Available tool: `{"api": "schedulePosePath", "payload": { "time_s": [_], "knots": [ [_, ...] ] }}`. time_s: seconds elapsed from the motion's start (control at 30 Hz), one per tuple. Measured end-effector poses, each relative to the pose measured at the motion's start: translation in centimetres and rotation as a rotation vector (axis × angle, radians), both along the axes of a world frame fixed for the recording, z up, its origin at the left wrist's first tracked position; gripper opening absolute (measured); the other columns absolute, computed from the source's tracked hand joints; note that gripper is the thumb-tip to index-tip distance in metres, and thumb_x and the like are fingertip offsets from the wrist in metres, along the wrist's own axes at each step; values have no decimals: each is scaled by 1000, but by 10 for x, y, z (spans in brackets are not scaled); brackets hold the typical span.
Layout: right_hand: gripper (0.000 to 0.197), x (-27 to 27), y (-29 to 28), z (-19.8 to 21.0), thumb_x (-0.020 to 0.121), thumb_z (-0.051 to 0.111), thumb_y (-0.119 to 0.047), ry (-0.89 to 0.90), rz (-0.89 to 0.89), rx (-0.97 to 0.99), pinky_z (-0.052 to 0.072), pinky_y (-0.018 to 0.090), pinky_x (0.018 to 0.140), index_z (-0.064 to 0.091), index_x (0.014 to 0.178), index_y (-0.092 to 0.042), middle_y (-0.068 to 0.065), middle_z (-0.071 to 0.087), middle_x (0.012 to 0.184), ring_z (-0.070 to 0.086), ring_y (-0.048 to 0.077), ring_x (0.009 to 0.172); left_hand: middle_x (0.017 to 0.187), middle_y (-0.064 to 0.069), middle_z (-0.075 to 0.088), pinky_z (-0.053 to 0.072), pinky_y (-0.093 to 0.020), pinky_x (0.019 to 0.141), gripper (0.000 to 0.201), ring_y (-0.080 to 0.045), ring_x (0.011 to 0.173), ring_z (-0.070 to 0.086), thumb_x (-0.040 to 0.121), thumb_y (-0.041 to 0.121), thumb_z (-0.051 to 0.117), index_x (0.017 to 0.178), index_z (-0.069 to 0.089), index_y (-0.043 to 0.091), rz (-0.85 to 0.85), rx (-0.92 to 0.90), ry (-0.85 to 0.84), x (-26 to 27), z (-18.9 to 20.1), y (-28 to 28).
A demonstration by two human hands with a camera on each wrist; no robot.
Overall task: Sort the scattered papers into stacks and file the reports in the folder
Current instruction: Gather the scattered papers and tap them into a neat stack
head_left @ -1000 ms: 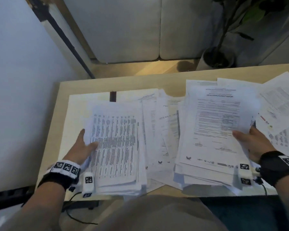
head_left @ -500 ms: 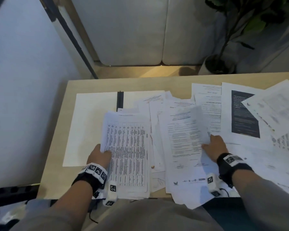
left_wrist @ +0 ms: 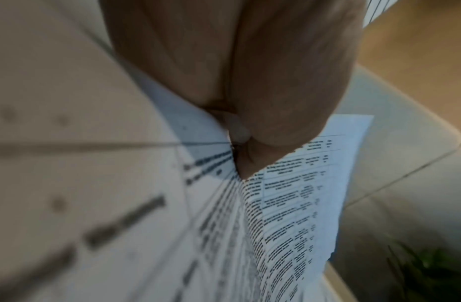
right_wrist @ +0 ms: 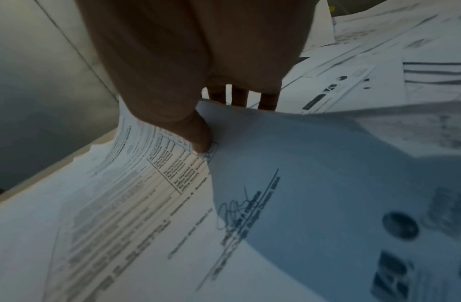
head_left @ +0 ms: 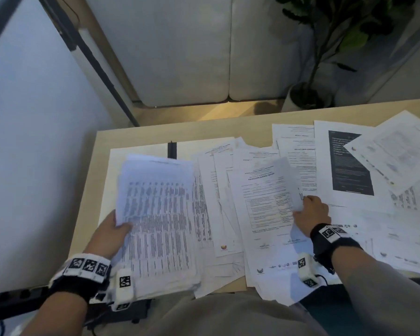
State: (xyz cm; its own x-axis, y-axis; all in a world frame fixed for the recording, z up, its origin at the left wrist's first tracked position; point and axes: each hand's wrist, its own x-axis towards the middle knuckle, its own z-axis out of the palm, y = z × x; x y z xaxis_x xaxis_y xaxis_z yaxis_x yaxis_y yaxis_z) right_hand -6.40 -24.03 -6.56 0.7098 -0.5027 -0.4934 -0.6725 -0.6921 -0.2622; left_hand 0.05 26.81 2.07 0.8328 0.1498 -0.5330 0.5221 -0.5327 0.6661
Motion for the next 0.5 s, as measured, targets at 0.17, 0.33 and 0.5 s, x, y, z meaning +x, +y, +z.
{"api": "schedulePosePath", "payload": {
  "time_s": [0.17,0.33,0.5],
  "knots": [
    [45,5,-24,38,101,57,-13,-295,-153,311,44,35,96,50,146,-17,10,63,130,58,28,112,113,20,72,50,-26,79,38,1,96,72,105,11,57,131,57,38,53,-260,-117,18,29,-11],
    [49,7,-73,84,94,69,-29,-526,-278,536,48,45,106,58,141,-23,-4,70,131,66,25,119,122,16,73,50,-36,98,40,-4,109,70,103,9,59,127,62,42,46,-347,-109,21,20,-56],
    [60,2,-113,116,84,81,-34,-630,-380,722,52,48,103,60,138,-18,2,73,128,71,27,114,121,21,73,48,-31,102,48,4,111,68,102,0,56,124,60,43,-51,-439,-17,3,0,-137]
  ]
}}
